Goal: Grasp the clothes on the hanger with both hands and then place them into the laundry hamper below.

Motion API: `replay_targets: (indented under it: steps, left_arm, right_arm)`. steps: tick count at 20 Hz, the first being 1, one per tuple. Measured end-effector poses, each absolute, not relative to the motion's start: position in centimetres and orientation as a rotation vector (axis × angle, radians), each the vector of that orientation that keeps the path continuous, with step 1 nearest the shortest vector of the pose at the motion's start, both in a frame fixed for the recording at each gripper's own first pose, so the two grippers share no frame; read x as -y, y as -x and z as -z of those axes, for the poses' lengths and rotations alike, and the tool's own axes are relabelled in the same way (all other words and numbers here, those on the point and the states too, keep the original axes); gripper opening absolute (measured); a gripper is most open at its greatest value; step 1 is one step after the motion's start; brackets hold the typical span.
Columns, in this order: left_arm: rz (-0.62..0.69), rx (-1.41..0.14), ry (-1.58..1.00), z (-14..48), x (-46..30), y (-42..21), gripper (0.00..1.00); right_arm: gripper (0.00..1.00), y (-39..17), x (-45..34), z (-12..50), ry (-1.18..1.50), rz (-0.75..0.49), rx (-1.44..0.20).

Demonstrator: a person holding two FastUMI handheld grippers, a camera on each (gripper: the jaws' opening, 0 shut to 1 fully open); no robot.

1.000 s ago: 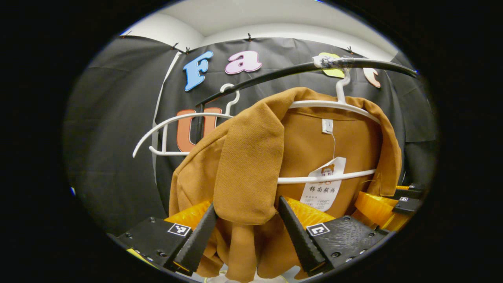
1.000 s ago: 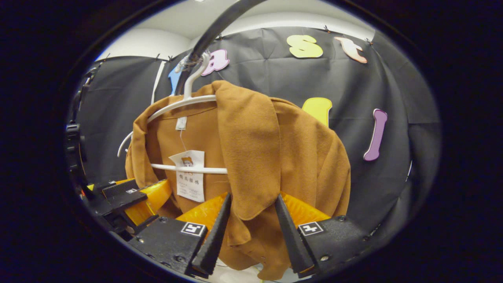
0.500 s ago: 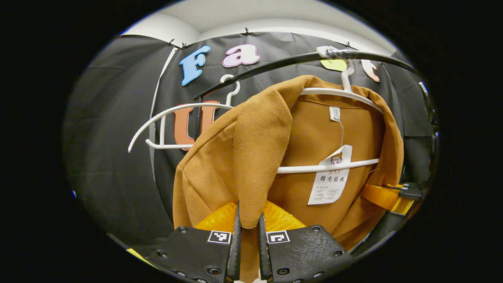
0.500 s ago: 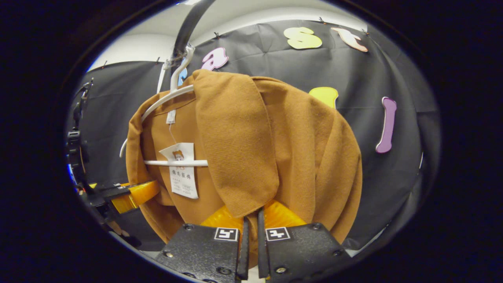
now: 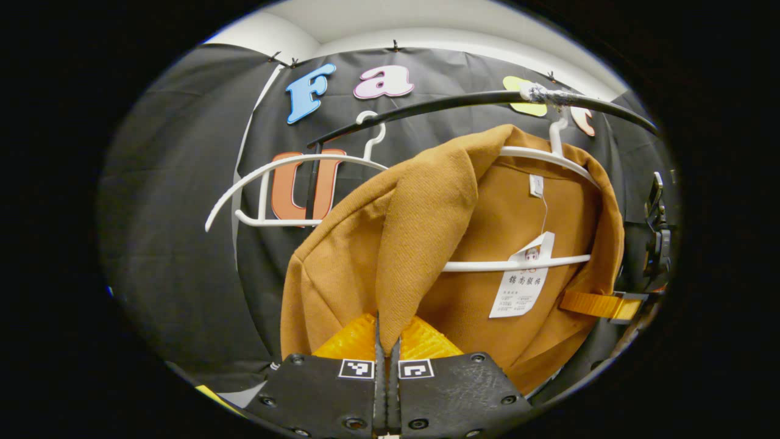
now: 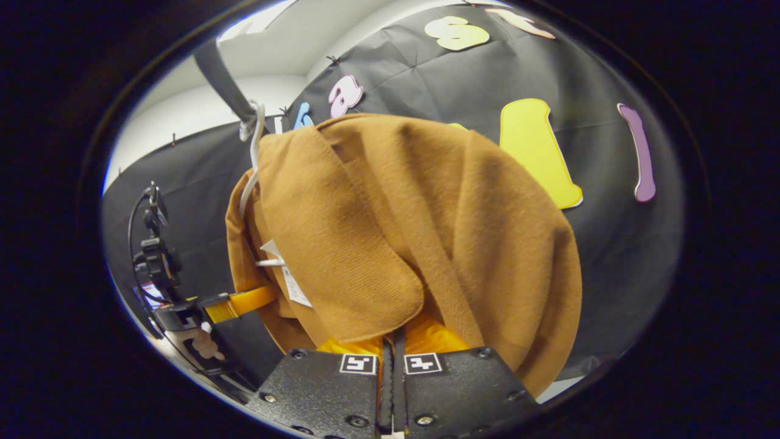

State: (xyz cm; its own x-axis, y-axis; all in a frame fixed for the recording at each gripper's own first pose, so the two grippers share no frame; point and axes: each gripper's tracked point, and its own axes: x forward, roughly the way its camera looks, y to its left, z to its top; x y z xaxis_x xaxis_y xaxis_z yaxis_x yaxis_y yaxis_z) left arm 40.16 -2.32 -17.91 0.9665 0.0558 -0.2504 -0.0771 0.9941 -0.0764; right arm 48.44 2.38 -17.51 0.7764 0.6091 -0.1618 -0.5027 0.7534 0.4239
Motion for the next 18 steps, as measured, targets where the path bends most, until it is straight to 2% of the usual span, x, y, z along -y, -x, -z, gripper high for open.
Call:
replay_targets:
  steps: [3,4,5,6,11,12,13,14,15,17,18]
  left_arm:
    - [-0.040,-0.247,0.104,17.5,2.0,-39.5,0.00]
    - [-0.024,-0.246,0.111,17.3,2.2,-39.4,0.05]
    - [-0.014,-0.245,0.115,17.2,2.3,-39.2,0.05]
    - [-0.001,-0.242,0.122,17.2,2.4,-38.9,0.00]
    - [0.025,-0.191,0.150,14.3,2.0,-38.4,0.00]
    - [0.021,-0.177,0.158,13.6,1.6,-38.4,0.05]
    - [0.027,-0.162,0.172,12.8,1.6,-38.3,0.05]
    - [0.032,-0.150,0.181,12.0,1.5,-38.2,0.00]
    - [0.033,-0.140,0.188,11.4,1.2,-38.1,0.00]
    - [0.039,-0.123,0.207,10.2,0.8,-38.4,0.00]
    - [0.046,-0.110,0.218,9.6,0.7,-38.5,0.05]
  right_arm:
    - [0.04,-47.1,-2.3,15.8,-0.528,-0.774,-0.290]
    - [0.04,-46.8,-2.4,15.4,-0.584,-0.810,-0.302]
    - [0.04,-47.4,-1.7,14.9,-0.631,-0.814,-0.295]
    - [0.04,-47.4,-1.6,14.5,-0.678,-0.833,-0.293]
    - [0.04,-46.2,-1.1,11.8,-0.914,-0.959,-0.253]
    - [0.04,-45.9,-1.1,11.2,-0.947,-1.000,-0.253]
    - [0.04,-45.1,-1.3,10.0,-1.024,-1.072,-0.234]
    - [0.03,-44.0,-1.4,8.6,-1.084,-1.158,-0.219]
    - [0.03,-43.3,-1.6,7.2,-1.095,-1.198,-0.195]
    - [0.04,-43.7,-0.7,6.3,-1.092,-1.192,-0.175]
    - [0.04,-43.7,-0.7,5.8,-1.103,-1.193,-0.170]
